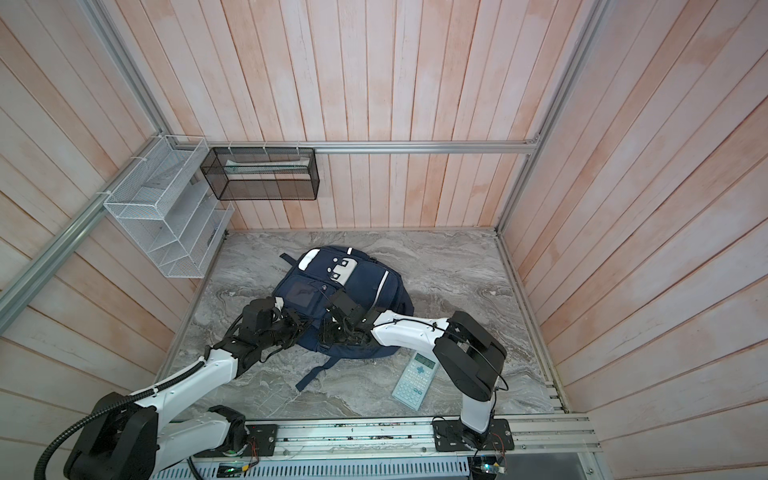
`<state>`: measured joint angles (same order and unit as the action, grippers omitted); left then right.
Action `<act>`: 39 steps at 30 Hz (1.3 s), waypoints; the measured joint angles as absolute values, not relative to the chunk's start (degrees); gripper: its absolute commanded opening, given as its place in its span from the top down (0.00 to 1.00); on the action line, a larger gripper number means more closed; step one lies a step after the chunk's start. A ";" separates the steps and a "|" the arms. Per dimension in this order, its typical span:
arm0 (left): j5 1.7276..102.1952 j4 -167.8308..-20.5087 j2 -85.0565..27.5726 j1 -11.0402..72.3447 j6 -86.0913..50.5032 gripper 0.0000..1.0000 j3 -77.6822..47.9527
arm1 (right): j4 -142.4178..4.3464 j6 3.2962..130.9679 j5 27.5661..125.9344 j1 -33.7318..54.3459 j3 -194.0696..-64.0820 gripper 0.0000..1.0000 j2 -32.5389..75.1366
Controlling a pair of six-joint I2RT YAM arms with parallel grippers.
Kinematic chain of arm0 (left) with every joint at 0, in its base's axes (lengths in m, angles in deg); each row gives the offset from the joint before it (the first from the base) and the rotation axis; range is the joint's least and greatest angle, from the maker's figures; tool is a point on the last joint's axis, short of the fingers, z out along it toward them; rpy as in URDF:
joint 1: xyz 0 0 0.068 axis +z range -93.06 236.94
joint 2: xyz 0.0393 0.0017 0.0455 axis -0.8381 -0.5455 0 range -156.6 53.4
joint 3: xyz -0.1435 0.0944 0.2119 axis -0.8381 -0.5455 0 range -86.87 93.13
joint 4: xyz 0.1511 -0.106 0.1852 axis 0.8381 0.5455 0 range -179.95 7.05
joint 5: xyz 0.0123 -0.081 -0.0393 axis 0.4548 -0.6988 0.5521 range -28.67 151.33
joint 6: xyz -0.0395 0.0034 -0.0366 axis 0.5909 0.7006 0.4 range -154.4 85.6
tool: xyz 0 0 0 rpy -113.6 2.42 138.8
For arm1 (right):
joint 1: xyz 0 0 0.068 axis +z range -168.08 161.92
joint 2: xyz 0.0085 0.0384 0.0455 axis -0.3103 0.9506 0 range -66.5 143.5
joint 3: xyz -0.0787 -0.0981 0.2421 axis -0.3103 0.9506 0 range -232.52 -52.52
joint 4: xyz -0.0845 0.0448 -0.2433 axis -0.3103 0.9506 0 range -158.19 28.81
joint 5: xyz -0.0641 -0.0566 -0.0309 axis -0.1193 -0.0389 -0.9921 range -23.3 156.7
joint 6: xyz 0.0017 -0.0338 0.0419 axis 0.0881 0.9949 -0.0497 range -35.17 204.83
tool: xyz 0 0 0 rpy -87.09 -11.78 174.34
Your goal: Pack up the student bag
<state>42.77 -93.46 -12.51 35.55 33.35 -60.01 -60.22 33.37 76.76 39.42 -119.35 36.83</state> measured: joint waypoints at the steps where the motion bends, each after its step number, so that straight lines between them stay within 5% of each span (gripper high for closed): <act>1: 43.11 -93.61 -12.49 35.07 33.89 1.00 -60.04 | -60.07 33.37 76.41 39.48 -119.35 0.61 36.85; 7: 43.92 -94.16 -12.49 34.09 35.29 1.00 -60.43 | -59.02 33.61 74.66 39.46 -120.07 0.94 38.71; 10: 44.49 -93.70 -12.53 34.09 35.18 1.00 -60.41 | -58.93 34.09 74.31 39.59 -120.27 1.00 38.60; 30: 26.68 -91.47 -17.19 39.10 25.54 1.00 -54.90 | -68.50 38.13 78.73 35.92 -104.51 1.00 22.88; 39: 31.05 -97.30 -19.15 36.58 30.48 1.00 -56.74 | -60.26 39.71 74.18 37.36 -109.36 0.64 26.23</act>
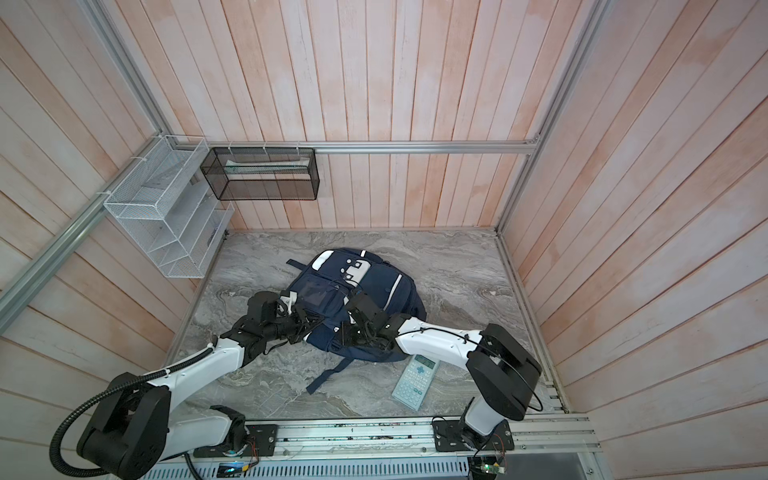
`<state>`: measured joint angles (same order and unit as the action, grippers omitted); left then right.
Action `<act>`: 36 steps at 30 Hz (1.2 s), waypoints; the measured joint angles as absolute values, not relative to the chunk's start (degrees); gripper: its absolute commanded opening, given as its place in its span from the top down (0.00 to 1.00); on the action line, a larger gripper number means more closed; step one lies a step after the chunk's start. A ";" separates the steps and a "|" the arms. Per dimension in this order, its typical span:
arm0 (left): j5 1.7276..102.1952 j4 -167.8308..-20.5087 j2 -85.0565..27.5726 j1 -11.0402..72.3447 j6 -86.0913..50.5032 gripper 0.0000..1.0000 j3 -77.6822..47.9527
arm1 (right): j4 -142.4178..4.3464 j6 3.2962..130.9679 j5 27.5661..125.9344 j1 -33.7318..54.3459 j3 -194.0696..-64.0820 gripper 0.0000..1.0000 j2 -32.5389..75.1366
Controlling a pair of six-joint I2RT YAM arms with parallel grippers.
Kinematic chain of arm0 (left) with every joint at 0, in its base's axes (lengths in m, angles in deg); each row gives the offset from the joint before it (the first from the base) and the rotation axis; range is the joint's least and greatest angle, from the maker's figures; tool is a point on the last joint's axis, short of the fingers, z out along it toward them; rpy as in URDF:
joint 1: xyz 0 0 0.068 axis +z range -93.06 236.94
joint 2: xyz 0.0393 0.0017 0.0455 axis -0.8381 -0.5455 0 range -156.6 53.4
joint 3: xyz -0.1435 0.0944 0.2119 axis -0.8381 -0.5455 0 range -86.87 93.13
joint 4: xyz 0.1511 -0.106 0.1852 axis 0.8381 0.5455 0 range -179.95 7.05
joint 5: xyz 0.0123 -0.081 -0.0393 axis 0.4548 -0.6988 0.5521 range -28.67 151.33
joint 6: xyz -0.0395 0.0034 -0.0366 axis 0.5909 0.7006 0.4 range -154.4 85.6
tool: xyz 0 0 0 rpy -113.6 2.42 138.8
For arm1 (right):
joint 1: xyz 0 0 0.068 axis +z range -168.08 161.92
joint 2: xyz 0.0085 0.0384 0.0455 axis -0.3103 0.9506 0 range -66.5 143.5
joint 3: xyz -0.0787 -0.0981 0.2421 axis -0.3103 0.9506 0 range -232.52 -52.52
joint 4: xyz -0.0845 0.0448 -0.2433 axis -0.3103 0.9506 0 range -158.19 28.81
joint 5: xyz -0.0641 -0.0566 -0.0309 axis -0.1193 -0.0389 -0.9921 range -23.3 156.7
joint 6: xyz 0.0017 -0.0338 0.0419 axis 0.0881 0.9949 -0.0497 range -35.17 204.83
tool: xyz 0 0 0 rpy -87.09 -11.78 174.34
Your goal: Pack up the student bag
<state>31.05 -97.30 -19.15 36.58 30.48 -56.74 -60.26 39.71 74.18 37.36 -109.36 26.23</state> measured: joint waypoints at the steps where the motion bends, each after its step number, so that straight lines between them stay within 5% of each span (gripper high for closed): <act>1: 32.08 -97.87 -19.15 36.19 31.29 1.00 -57.24 | -58.82 39.80 73.29 37.98 -110.70 0.64 27.54; 3: 33.43 -98.33 -19.15 35.40 32.25 1.00 -57.68 | -56.70 39.86 71.84 39.03 -112.77 0.66 29.70; 8: 34.85 -98.35 -19.13 34.83 32.95 1.00 -57.74 | -54.23 39.58 69.20 39.66 -113.86 0.88 31.01; 16: 35.25 -98.57 -18.91 34.72 33.80 1.00 -57.96 | -51.04 36.91 66.01 40.75 -113.86 0.71 29.46; 24: 35.95 -98.79 -18.59 34.42 34.46 1.00 -57.92 | -48.79 30.72 66.40 44.90 -112.36 0.68 21.33; 36: 36.34 -98.94 -18.61 34.05 34.88 1.00 -57.50 | -57.05 31.16 69.83 40.73 -111.39 0.66 28.19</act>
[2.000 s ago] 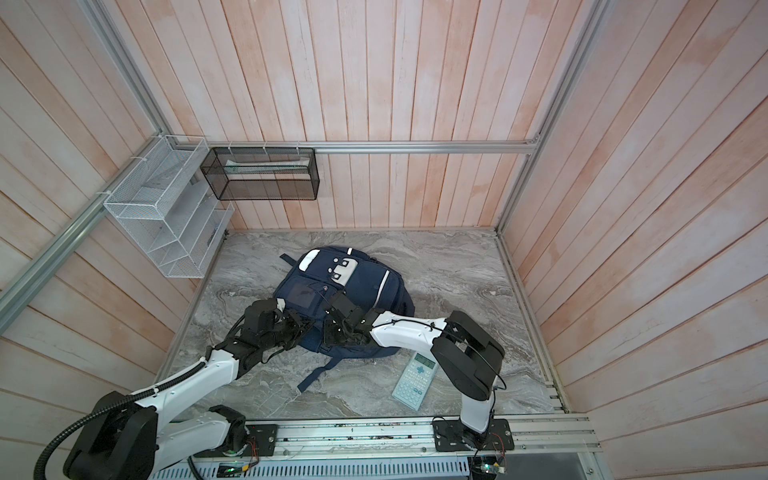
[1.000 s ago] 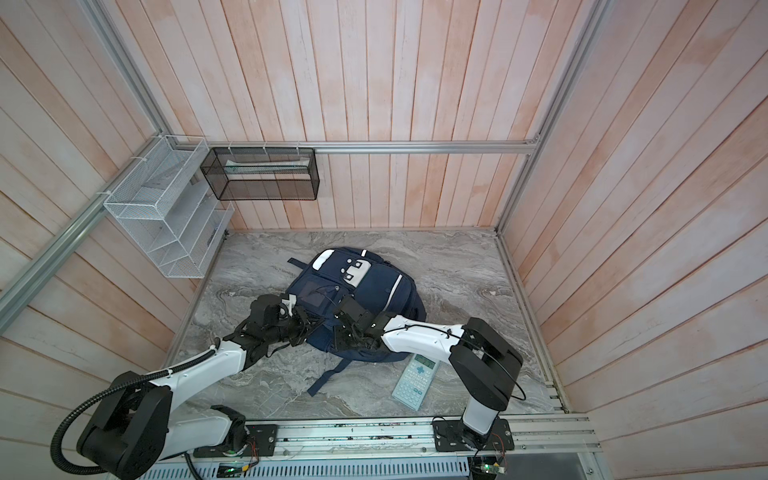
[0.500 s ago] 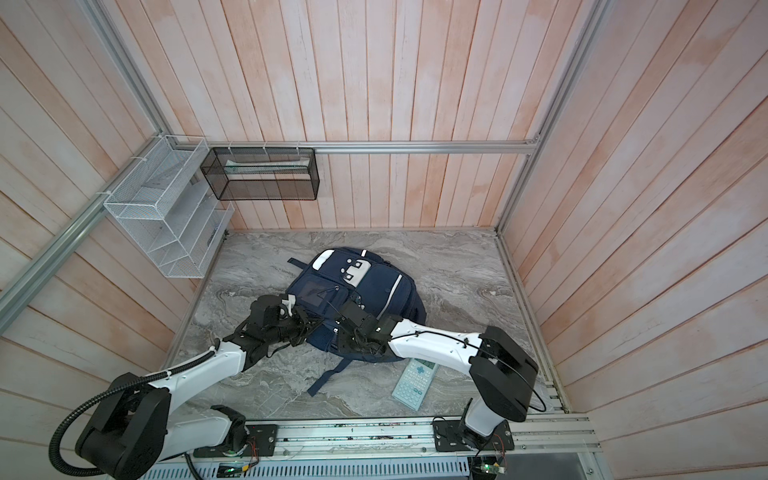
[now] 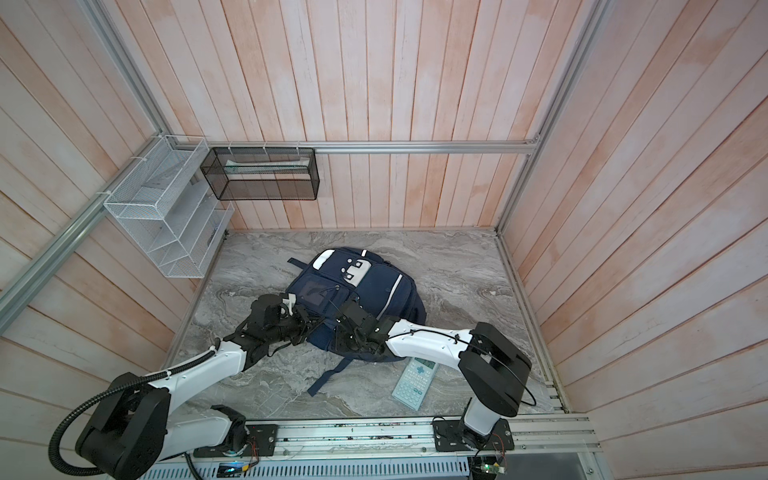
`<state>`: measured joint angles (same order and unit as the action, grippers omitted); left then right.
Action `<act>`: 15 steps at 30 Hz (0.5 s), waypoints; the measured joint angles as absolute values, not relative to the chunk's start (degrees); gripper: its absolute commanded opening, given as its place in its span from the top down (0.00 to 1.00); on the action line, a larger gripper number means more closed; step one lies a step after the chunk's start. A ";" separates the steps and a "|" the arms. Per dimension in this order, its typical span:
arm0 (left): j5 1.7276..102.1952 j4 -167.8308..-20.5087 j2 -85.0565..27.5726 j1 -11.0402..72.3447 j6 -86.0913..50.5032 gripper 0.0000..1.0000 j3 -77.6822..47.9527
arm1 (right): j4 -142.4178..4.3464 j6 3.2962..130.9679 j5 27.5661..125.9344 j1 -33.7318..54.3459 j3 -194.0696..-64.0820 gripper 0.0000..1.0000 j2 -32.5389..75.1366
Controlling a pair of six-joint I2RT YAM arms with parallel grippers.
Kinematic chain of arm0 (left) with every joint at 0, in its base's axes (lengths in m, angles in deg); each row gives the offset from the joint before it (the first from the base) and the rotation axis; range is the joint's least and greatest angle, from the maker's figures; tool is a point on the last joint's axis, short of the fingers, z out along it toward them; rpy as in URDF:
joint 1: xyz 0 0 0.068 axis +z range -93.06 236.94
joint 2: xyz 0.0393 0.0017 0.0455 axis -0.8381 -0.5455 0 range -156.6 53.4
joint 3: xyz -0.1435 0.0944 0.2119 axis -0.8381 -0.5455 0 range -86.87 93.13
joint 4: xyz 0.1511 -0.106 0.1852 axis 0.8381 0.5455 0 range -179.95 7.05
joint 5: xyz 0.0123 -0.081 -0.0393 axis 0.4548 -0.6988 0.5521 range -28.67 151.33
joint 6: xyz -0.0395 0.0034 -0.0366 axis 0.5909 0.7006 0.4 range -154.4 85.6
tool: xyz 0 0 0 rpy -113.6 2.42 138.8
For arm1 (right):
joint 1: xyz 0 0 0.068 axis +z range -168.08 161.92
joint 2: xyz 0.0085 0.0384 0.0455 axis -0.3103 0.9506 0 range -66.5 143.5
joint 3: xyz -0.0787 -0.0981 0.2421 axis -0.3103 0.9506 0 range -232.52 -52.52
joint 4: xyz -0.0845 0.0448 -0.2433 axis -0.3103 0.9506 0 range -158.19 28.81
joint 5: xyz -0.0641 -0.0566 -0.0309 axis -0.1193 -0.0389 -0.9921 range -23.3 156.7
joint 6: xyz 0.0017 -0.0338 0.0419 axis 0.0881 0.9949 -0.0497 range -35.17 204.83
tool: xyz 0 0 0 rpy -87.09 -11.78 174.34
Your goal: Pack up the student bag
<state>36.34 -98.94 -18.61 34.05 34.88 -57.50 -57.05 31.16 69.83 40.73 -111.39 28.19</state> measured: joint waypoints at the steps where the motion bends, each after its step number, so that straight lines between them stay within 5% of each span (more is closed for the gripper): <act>1: 36.34 -98.92 -18.61 34.02 34.88 1.00 -57.50 | -57.49 31.27 69.77 40.71 -111.64 0.67 28.76; 15: 38.92 -100.19 -18.61 32.49 35.57 1.00 -58.07 | -54.34 33.33 64.89 40.77 -118.83 0.86 35.62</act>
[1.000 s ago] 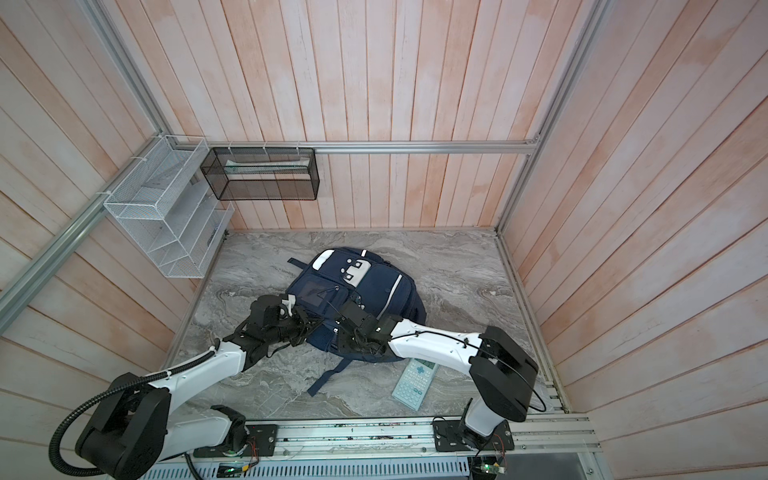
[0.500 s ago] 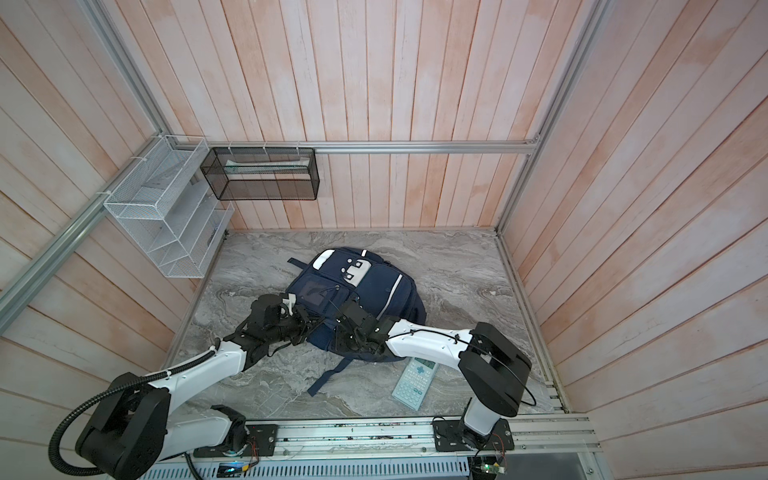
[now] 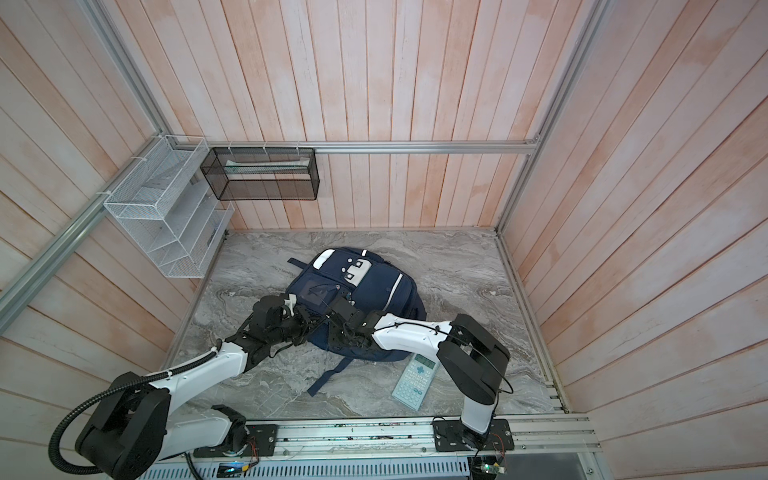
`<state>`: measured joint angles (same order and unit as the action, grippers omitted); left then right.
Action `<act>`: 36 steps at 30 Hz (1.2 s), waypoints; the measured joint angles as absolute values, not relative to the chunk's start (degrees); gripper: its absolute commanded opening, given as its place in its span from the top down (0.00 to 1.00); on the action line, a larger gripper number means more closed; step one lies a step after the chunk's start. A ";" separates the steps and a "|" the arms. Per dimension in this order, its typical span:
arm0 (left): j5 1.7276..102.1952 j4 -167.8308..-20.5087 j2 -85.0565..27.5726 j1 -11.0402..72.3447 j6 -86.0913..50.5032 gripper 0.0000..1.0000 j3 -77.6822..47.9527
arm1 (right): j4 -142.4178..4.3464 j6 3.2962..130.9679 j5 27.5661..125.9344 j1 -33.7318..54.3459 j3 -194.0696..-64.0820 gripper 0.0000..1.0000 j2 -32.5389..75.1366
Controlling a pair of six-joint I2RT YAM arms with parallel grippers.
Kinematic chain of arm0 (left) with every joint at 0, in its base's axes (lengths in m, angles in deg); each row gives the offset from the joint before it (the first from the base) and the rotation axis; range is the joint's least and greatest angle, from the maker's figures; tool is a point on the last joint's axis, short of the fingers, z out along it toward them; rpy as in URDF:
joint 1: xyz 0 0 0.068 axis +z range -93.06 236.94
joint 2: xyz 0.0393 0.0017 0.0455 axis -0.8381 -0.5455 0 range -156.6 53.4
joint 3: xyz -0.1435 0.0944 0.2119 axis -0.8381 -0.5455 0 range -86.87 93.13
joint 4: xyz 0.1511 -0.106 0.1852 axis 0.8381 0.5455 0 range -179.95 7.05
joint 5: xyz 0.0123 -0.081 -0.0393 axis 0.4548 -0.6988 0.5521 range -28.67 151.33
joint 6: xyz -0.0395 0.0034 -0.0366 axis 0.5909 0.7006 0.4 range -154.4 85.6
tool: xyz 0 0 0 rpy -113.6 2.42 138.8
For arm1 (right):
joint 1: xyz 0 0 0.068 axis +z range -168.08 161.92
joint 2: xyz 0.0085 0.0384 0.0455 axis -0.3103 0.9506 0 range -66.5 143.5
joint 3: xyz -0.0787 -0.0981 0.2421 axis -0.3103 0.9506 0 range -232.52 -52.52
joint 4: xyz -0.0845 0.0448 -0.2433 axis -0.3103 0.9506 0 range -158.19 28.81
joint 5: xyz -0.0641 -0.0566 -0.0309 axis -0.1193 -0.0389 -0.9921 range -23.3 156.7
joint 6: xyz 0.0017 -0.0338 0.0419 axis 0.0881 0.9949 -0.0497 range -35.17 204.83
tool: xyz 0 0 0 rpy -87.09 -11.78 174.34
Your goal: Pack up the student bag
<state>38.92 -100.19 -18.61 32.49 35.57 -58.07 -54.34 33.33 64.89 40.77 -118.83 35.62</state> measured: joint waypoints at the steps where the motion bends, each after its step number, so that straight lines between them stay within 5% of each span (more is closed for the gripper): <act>1: 39.05 -100.26 -18.61 32.47 35.71 1.00 -58.07 | -53.64 33.41 64.48 40.77 -119.35 0.82 35.86; 5: 39.12 -100.36 -18.61 32.08 35.73 1.00 -58.07 | -52.79 33.37 63.60 40.82 -119.74 0.69 36.04; 12: 39.33 -100.74 -19.00 31.97 35.71 1.00 -58.07 | -52.94 35.80 62.58 40.58 -119.98 1.00 37.00; 36: 30.48 -97.30 -26.21 43.18 29.15 1.00 -51.01 | -49.60 37.41 66.03 33.91 -96.90 1.00 15.63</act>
<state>30.48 -97.30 -26.21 43.18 29.15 -51.01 -49.60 37.41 66.03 33.91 -96.90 15.63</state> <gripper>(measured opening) 0.061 0.062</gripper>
